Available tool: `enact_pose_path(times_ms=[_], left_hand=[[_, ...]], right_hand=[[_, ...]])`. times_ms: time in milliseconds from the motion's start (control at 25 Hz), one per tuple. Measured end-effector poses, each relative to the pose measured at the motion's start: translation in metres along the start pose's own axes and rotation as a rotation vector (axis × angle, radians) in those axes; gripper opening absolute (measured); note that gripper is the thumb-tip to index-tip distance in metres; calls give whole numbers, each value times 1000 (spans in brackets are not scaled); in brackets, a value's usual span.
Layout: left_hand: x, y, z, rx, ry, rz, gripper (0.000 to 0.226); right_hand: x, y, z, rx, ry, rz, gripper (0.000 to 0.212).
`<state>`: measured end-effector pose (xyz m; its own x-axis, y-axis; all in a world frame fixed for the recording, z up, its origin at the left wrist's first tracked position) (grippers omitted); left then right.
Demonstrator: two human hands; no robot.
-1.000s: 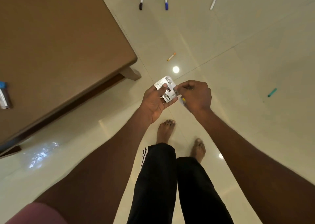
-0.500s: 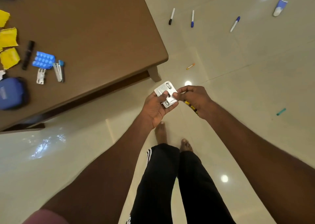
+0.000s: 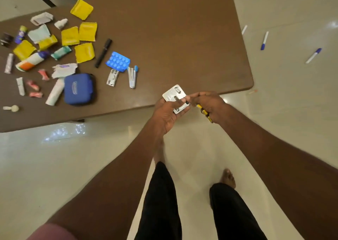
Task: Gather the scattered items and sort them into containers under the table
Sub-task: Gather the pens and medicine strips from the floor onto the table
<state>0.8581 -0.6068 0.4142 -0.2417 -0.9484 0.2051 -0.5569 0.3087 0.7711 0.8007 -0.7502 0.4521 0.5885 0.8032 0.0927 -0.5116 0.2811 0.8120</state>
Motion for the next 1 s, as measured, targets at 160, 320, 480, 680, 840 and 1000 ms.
enact_pose_path(times_ms=[160,320,480,680,840,1000], left_hand=[[-69,-37,-65,40,19,-74,38],[-129,-63,-125,124,-106,-199,36],[-165,-96,-172,189,-270,-342,36],[-164,-147,-228,431,-776,-346,37],[-146,-185,-249,537,-1137,-256,39],[-142,-201,-260,512,-1329,-301,44]], right_hand=[[99,-47,22,40,-8,21,18],[174,-95,33,56,56,-15,34],[216,-137,53,89,-50,-107,46],[245,-192,91,-45,-100,-164,46],[236,-229,109,-244,392,-392,47],[233,-222,130,-399,681,-528,35]])
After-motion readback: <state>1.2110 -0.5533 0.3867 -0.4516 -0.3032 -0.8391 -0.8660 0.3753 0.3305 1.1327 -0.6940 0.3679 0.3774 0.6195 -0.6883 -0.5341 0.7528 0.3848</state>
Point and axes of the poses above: each hand's wrist, its own y-axis away from the middle knuckle, its own x-axis out of the palm, z = x × y, the point moved 5 cm from there along -y, towards the middle knuckle, and after that the axes turned 11 degrees about -y, right-handed, at the moved point
